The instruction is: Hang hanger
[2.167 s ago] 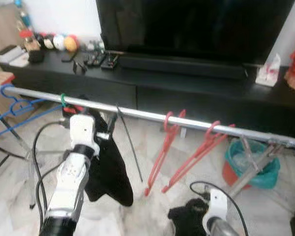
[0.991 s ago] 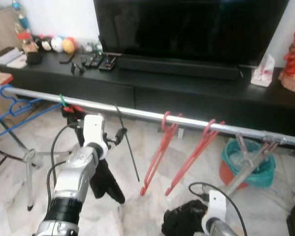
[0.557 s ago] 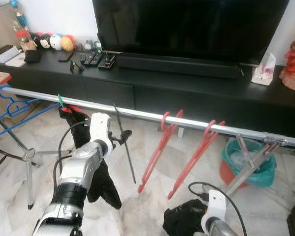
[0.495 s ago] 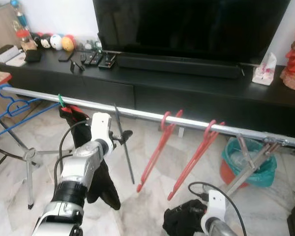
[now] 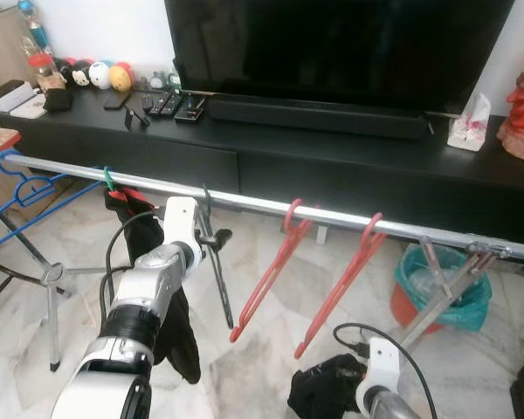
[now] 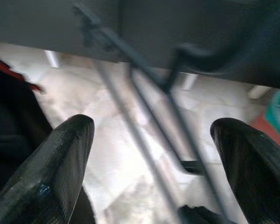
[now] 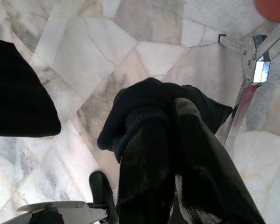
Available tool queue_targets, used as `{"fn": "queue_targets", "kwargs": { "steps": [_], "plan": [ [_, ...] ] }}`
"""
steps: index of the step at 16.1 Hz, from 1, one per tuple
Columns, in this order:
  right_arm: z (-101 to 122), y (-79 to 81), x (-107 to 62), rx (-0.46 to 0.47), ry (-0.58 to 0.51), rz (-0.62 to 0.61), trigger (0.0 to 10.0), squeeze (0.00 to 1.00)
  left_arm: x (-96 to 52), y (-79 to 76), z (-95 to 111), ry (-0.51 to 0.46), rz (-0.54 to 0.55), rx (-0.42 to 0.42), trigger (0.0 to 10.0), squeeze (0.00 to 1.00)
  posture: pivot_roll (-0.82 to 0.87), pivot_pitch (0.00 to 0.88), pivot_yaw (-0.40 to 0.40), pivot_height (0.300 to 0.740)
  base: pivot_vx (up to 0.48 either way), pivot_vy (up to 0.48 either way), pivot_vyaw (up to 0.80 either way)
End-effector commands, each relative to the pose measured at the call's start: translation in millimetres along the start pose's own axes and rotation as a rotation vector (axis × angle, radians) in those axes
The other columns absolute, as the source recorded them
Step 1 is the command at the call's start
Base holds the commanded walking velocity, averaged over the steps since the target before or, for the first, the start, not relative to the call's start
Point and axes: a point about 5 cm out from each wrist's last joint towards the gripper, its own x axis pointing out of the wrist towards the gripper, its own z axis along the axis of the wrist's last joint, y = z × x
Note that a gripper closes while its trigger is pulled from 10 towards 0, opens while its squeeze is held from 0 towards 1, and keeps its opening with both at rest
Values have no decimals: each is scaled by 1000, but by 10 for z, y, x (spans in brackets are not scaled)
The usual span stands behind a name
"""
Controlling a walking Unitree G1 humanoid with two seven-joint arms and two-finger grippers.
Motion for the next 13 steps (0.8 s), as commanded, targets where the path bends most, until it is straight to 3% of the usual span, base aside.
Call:
{"fn": "queue_targets", "kwargs": {
  "steps": [1, 13],
  "plan": [
    [30, 10, 8, 4, -8, 6, 10000, 0, 20, 58, 27, -1, 44, 19, 10000, 0, -75, 0, 46, 719, 0, 0, 0],
    [37, 17, 11, 10, -6, 9, 10000, 0, 87, 71, -41, 21, 55, 40, 10000, 0, -83, 0, 46, 719, 0, 0, 0]
  ]
}}
